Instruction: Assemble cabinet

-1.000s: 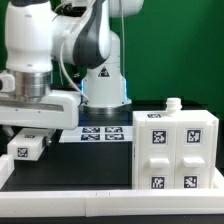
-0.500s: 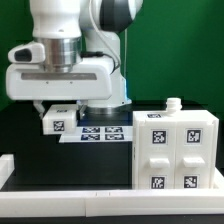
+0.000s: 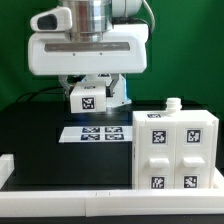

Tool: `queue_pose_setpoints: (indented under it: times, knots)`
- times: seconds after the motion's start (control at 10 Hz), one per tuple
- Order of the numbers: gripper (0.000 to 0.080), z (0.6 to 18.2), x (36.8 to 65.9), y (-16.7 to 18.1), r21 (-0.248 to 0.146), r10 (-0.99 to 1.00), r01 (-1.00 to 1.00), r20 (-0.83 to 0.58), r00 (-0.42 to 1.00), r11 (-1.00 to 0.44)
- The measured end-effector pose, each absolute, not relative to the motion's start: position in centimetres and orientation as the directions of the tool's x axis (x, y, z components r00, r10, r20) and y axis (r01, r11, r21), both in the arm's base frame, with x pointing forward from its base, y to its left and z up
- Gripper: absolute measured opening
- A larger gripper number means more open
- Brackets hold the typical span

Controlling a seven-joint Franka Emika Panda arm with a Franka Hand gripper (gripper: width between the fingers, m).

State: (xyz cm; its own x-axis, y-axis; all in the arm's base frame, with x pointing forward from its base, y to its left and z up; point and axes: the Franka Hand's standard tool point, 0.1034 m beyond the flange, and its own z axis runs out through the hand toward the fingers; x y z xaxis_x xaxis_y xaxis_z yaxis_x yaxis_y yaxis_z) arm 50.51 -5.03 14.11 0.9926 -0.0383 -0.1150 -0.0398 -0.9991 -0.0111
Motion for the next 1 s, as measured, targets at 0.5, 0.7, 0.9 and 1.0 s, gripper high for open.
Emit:
queue_pose_setpoints:
  times: [0.5,0.7,0.9,1.0]
  knots:
    - [0.0556,13.7,50.2,-5.1,-0.009,-0.035,-0.037,-0.119,0.992,-0.999]
    - [0.0556,15.2,51.6,-2.9,-0.012,0.022,0.02,-0.115,0.993,-1.0]
    - [0.0556,15.8,53.1,-1.5,-0.013,0.045,0.044,-0.097,0.994,-0.999]
    - [0.0556,16.1,53.8,-0.5,-0.013,0.043,0.042,-0.094,0.995,-0.999]
